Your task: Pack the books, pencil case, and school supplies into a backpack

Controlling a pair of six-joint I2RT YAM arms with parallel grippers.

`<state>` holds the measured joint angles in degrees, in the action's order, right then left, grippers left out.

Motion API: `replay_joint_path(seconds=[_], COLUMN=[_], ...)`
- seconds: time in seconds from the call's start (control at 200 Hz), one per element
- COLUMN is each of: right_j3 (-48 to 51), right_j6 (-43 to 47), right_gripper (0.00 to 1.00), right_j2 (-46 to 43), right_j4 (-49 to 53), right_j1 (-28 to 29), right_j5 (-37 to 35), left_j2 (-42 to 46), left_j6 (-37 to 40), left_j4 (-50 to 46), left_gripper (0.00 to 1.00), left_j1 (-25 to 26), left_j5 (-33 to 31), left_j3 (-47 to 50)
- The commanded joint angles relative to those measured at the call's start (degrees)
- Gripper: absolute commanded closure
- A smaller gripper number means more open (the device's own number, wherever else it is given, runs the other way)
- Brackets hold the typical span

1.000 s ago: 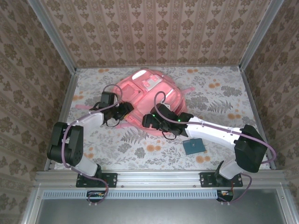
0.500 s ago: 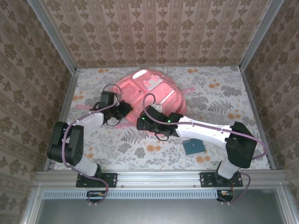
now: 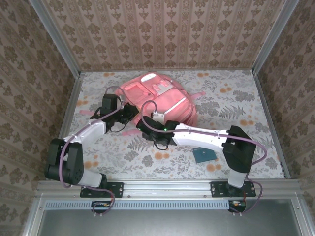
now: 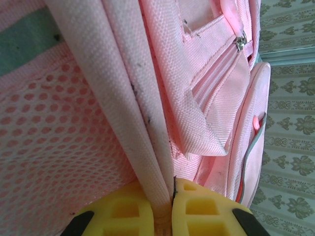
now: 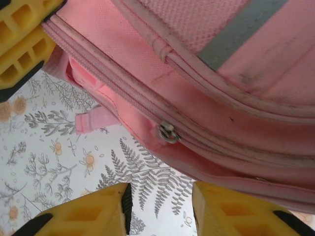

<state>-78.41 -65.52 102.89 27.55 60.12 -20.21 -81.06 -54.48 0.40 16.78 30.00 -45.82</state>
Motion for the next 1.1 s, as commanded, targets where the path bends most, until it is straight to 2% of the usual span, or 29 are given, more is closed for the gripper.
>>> replay_joint_path(seconds=[0.0,0.155,0.53,0.645,0.87,1.09], right_j3=[-2.28,-4.21,-9.47,-10.38,-13.55,-15.38], right_j6=[-3.37,-4.06,-6.27,-6.38,-6.11,-8.13], right_gripper=[0.66,0.67,0.7,0.67,0.58,0.74], right_j2=[2.36,5.09,8.57,9.22,12.18,12.8], right_j4=[0.08,-1.77,8.68,10.49,13.4,20.49], right_j1=[-0.6,-1.82,-1.93,-2.02,-2.18,-2.25], right_j5=[-0.67,-0.45,-14.05,-16.69,-16.97,-19.41], left_j2=[2.97,3.01,3.1,3.02,2.92,2.88], left_j6=[-0.1,-0.62,-0.96,-1.15,-1.33,-0.63], left_j4=[1.36,1.68,1.97,1.92,2.12,1.28], left_gripper=[0.96,0.96,0.96,0.97,0.97,0.97], left_j1=[0.28,0.36,0.45,0.54,0.63,0.53], left_j5=[2.42,2.61,2.93,2.75,2.69,1.79], left_j3=[-1.02,-0.61,-0.31,-0.12,-0.06,0.12])
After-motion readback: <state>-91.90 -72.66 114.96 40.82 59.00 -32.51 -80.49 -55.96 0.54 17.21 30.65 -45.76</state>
